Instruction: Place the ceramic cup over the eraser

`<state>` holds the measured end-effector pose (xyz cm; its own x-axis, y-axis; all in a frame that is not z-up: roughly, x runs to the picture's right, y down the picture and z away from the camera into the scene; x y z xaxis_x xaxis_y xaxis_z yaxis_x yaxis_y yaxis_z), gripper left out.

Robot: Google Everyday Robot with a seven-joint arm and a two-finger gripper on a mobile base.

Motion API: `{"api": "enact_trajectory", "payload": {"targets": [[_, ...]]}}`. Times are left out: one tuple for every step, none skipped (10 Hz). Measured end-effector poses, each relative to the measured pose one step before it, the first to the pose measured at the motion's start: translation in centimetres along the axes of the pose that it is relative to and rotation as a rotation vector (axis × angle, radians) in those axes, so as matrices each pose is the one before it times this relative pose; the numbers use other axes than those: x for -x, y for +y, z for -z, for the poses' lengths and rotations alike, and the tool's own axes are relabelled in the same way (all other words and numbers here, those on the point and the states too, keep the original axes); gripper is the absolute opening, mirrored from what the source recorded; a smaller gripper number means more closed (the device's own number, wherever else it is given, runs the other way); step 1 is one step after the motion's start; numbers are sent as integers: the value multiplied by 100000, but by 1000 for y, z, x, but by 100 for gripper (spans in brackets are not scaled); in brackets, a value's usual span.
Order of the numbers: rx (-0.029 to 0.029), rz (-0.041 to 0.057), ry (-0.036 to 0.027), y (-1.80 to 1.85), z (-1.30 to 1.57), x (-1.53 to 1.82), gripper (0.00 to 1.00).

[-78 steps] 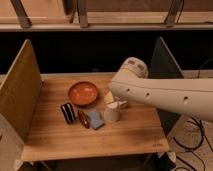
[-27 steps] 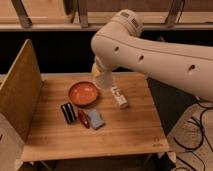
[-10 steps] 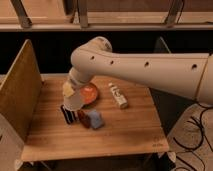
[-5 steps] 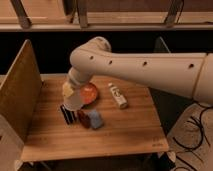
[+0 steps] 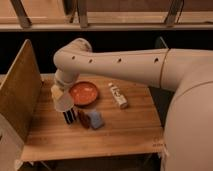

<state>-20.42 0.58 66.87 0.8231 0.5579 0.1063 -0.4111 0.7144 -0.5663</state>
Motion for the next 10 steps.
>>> {"api": "enact_trajectory", "payload": {"targets": [[-955, 380, 1846, -566, -373, -330, 0], [-706, 67, 1323, -379, -246, -228, 0], [-115, 333, 1713, -26, -534, -75, 0], [189, -76, 1129, 30, -391, -107, 0], [205, -494, 1258, -109, -569, -299, 0], [801, -539, 972, 85, -632, -287, 0], [1366, -127, 918, 401, -767, -95, 0], [1287, 197, 798, 410, -785, -52, 0], [1299, -275, 665, 235, -792, -200, 0], [1260, -239, 655, 191, -775, -269, 0]]}}
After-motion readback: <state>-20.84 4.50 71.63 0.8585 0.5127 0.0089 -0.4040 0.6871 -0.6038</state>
